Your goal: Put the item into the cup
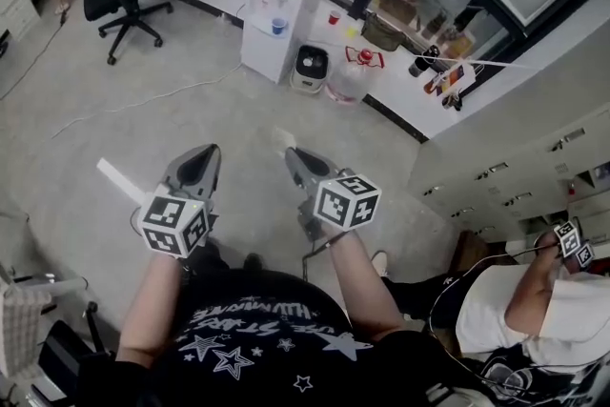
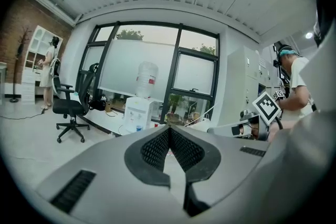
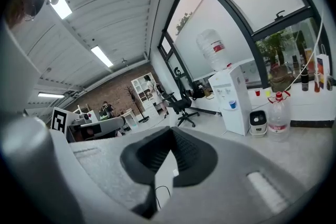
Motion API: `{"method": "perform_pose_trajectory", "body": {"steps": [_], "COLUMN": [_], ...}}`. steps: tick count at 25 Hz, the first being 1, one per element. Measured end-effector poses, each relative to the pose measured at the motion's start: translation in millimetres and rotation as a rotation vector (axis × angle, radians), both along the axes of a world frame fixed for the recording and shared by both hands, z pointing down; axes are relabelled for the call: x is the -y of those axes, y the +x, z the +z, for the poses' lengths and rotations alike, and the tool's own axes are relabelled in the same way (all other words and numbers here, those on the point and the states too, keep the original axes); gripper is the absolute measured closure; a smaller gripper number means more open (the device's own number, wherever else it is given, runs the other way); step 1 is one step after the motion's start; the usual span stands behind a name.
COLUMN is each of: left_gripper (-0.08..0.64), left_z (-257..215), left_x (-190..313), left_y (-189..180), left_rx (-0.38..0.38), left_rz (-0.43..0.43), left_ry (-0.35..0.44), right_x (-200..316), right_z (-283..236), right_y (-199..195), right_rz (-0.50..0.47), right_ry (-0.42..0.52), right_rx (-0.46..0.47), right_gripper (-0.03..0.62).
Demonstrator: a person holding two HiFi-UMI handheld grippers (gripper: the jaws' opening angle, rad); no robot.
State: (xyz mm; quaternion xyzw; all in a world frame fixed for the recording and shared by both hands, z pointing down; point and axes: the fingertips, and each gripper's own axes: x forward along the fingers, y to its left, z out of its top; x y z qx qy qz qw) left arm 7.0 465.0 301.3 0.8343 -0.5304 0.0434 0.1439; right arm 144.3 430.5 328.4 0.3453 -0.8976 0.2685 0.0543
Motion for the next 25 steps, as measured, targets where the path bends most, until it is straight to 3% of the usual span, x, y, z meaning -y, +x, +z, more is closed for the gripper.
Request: {"method": "perform_pose_trajectory", "body": {"steps": [11, 25], "left_gripper": [0.555, 0.555], "left_z": [48, 66], "left_x": [17, 195], "left_y": [-28, -64], "left_rx": [-0.018, -0.023], "left_rz": [-0.035, 0.092], "left_ry": [-0.101, -0.137], "right_x": [22, 173], "right_z": [33, 57], "right_y": [-9, -24], "right_rz": [0.0, 0.164], "right_ry": [-0.075, -0.149], "right_rx": [0.004, -0.007], "right_gripper": [0.592, 0.592]}}
